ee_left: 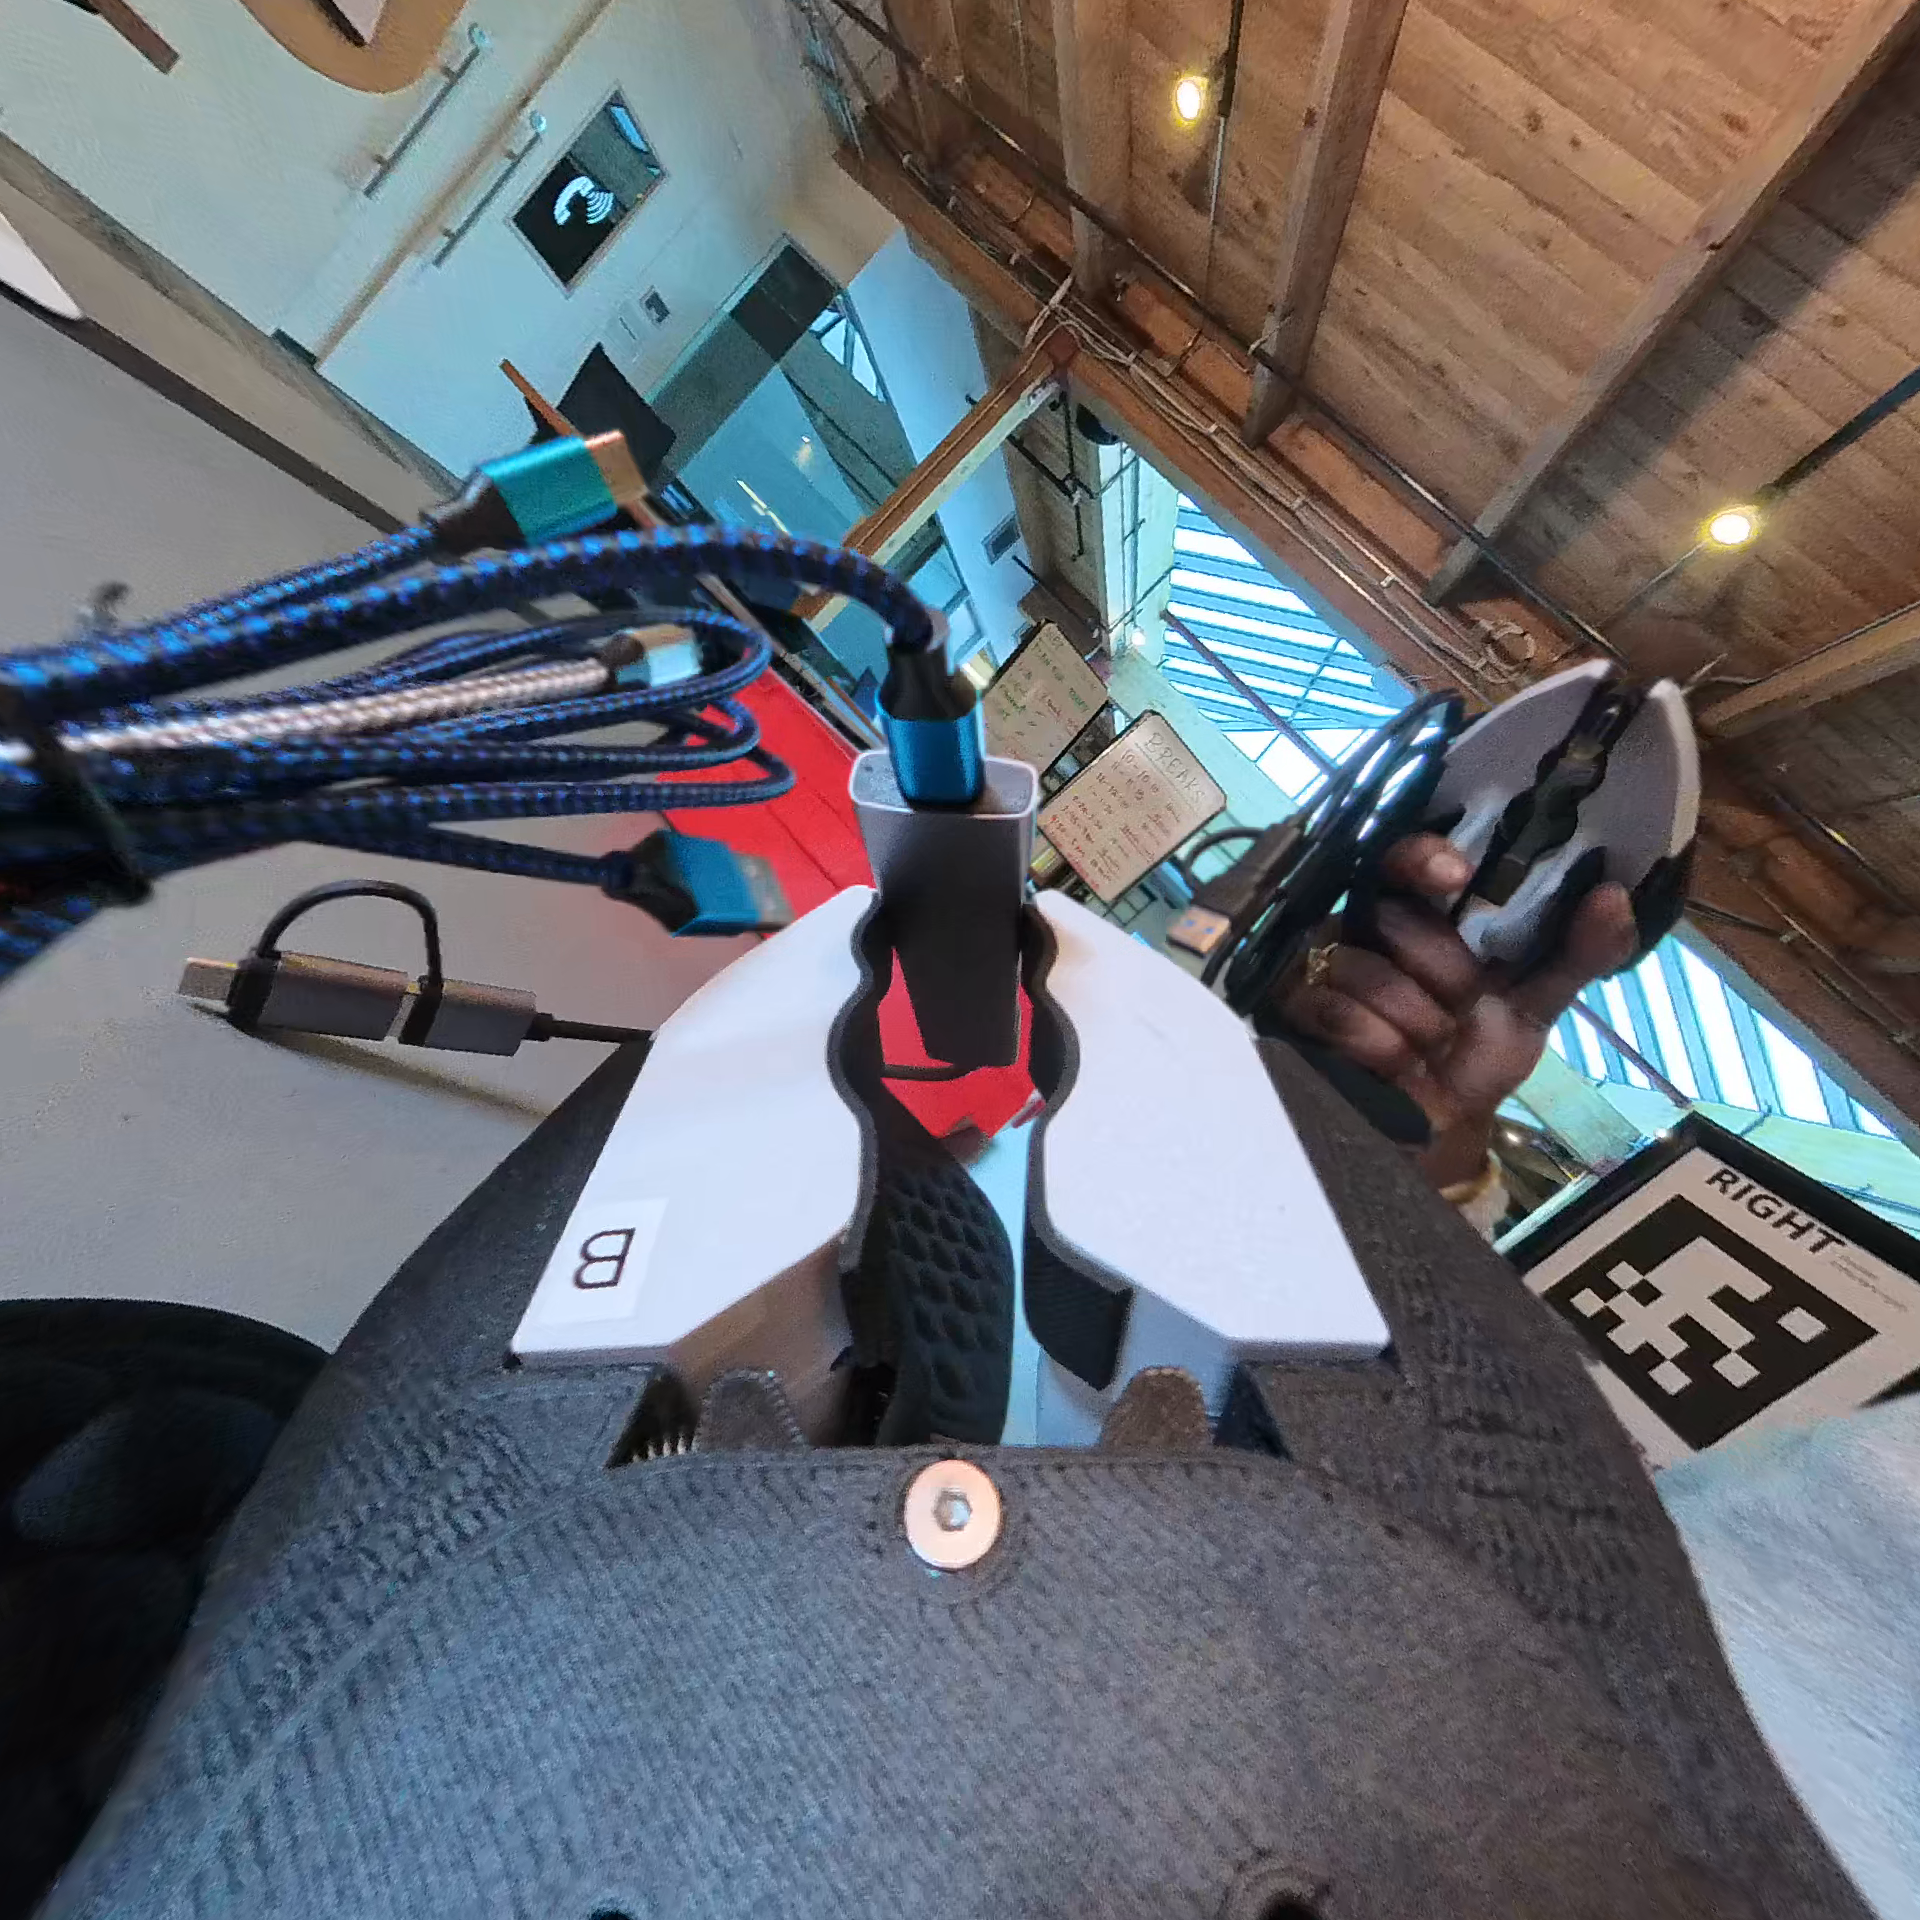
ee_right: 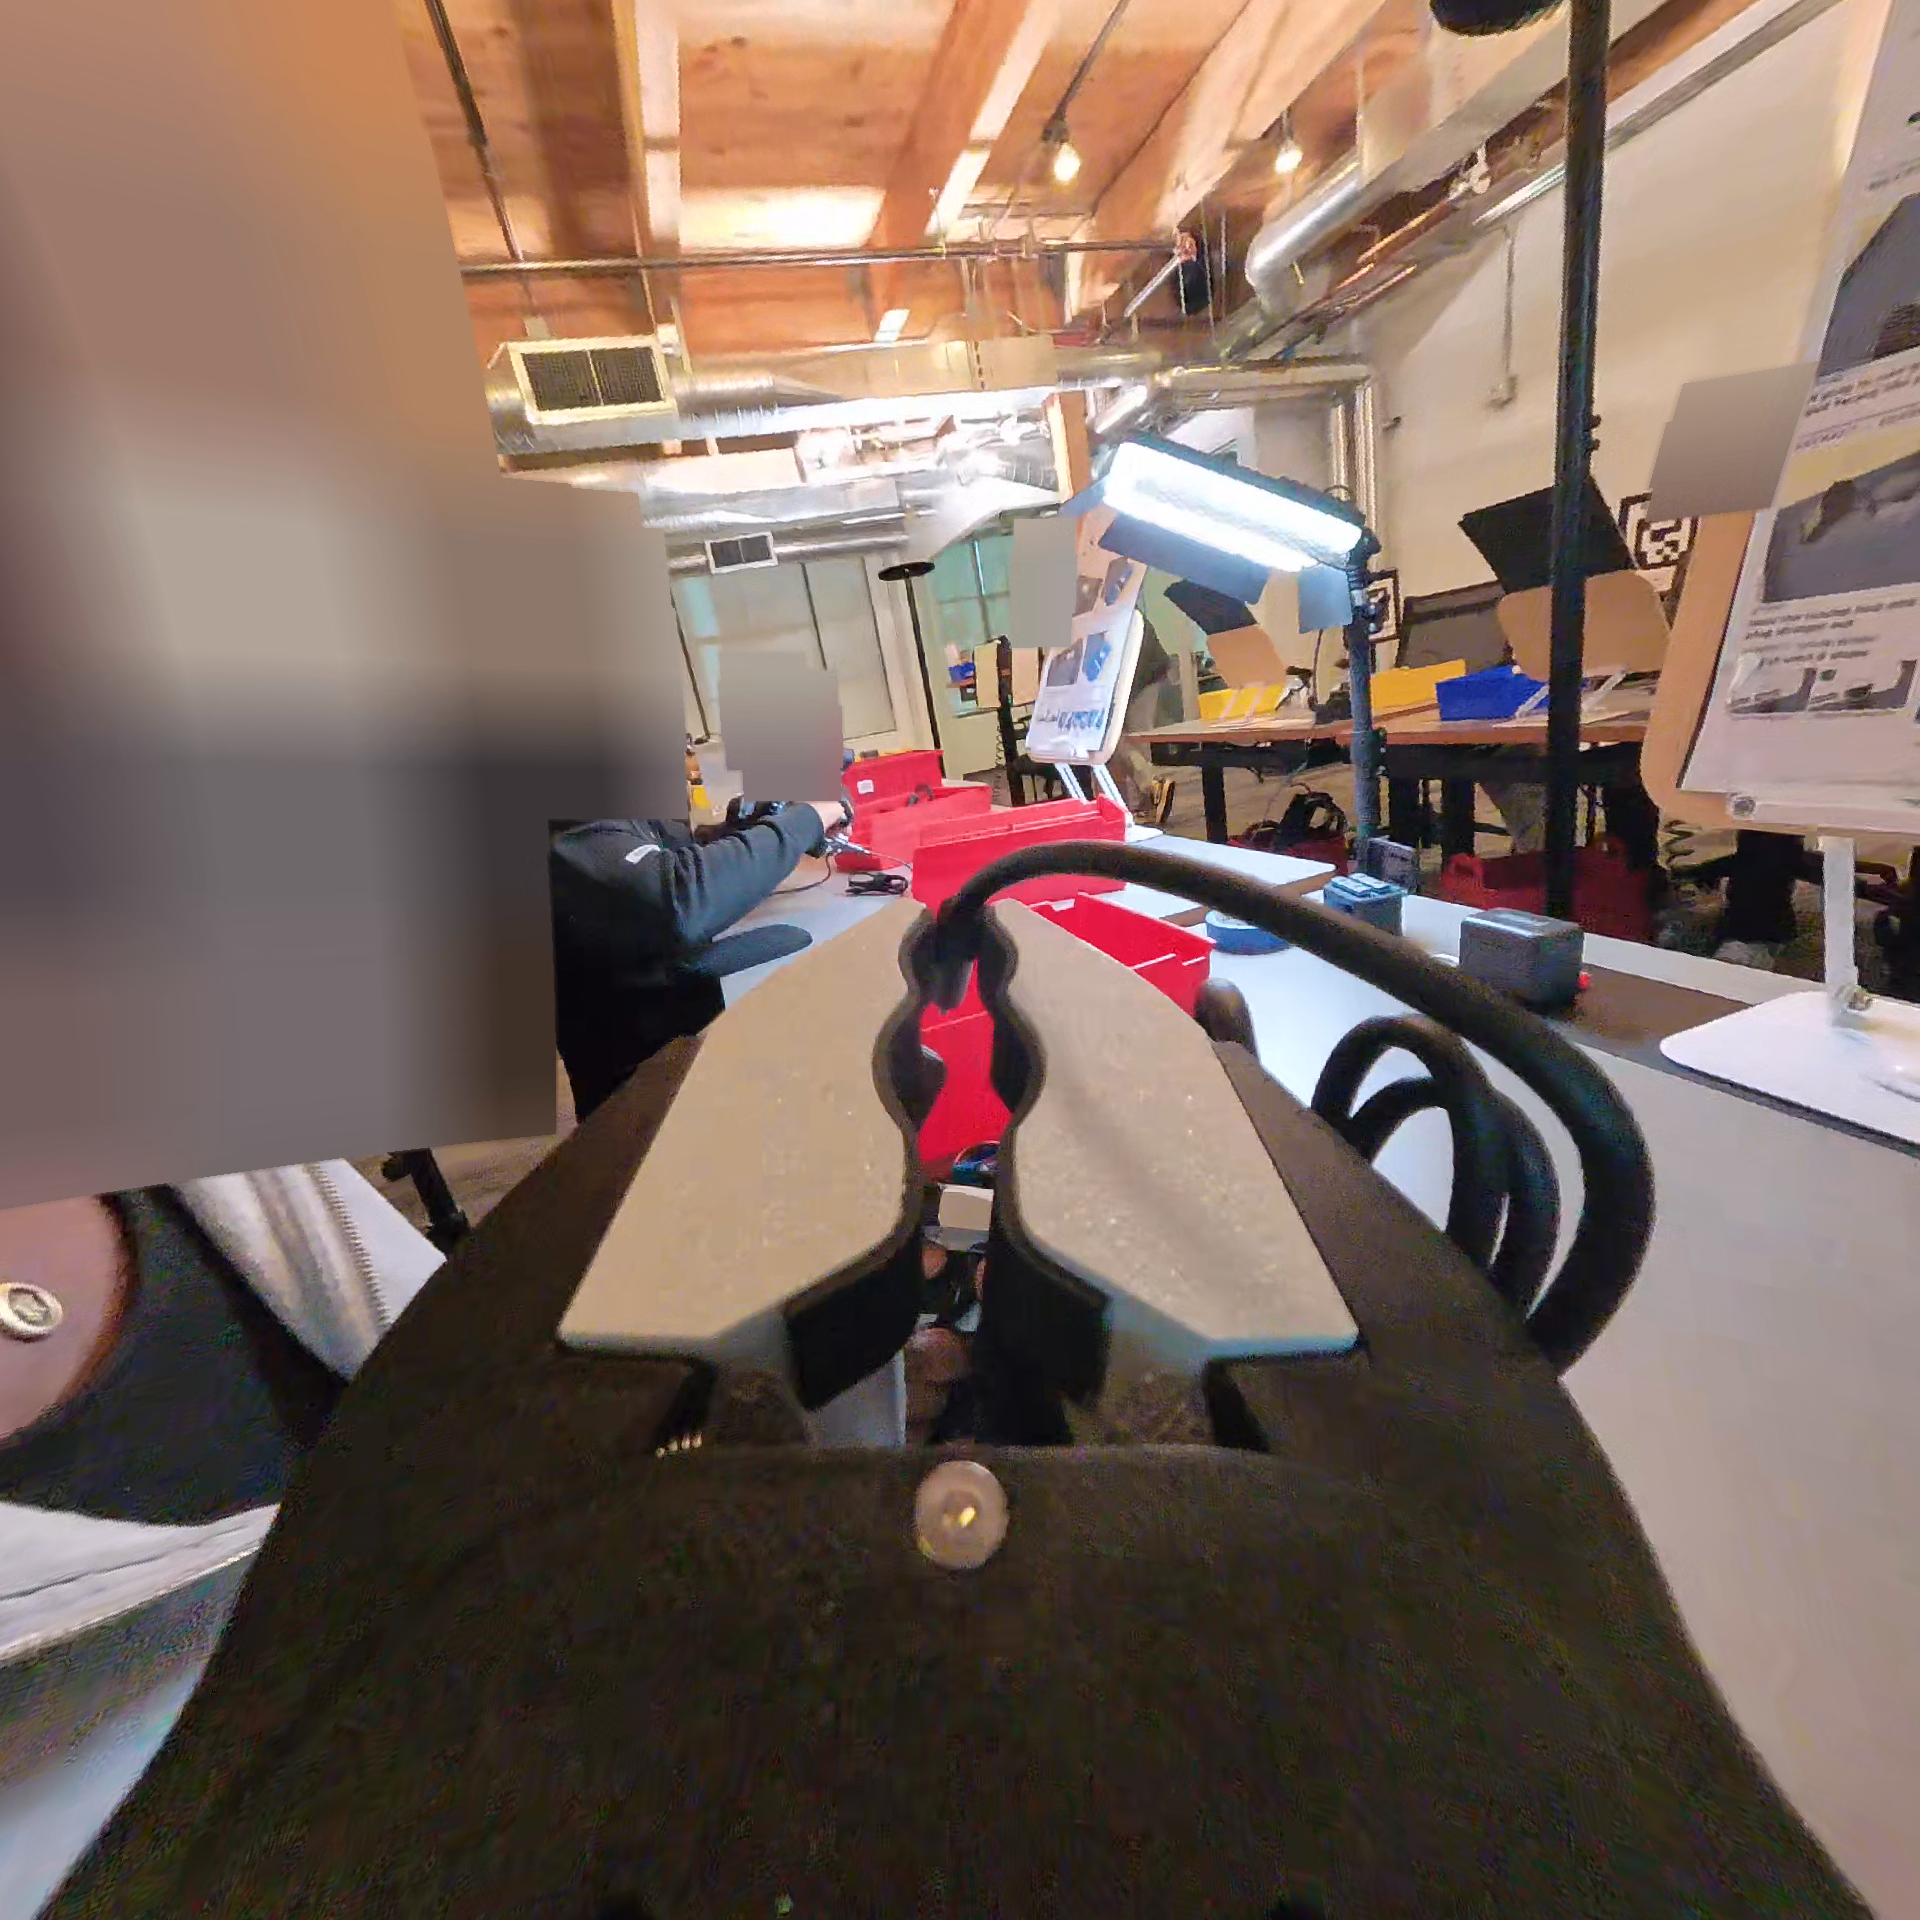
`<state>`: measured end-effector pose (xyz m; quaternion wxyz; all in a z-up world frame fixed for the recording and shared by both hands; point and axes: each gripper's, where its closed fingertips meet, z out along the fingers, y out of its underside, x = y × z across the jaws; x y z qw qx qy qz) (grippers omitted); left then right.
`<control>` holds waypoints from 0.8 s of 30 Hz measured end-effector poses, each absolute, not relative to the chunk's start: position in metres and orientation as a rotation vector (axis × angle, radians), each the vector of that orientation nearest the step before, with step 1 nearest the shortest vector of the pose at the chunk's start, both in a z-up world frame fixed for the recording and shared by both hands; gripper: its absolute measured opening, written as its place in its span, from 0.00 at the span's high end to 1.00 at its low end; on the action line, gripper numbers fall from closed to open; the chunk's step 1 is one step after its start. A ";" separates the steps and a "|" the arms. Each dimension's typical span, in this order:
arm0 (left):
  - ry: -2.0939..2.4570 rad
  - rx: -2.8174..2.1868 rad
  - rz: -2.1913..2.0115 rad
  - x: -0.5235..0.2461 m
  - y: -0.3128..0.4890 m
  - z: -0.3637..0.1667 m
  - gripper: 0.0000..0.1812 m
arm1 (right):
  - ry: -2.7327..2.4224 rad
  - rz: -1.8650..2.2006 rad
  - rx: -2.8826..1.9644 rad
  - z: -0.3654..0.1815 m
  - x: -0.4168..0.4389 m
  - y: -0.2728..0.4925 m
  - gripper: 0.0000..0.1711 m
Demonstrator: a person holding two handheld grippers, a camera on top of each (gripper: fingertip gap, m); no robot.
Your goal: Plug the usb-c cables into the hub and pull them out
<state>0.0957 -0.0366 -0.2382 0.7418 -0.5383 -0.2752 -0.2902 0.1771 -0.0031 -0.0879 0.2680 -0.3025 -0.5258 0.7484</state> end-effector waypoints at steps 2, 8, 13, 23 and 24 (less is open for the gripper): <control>-0.587 -1.170 -0.641 0.097 -0.038 -0.237 0.86 | -1.436 2.004 -0.827 -0.075 0.188 0.011 0.96; -0.556 -1.165 -0.647 0.101 -0.039 -0.235 0.86 | -1.503 1.629 -1.068 -0.087 0.199 0.080 0.95; -0.545 -1.172 -0.663 0.104 -0.038 -0.235 0.86 | -1.667 1.264 -1.401 -0.151 0.213 0.142 0.95; -0.546 -1.170 -0.664 0.103 -0.038 -0.235 0.86 | -2.064 0.590 -1.900 -0.288 0.248 0.210 0.94; -0.545 -1.172 -0.664 0.103 -0.038 -0.235 0.86 | -2.063 0.517 -1.926 -0.297 0.247 0.215 0.92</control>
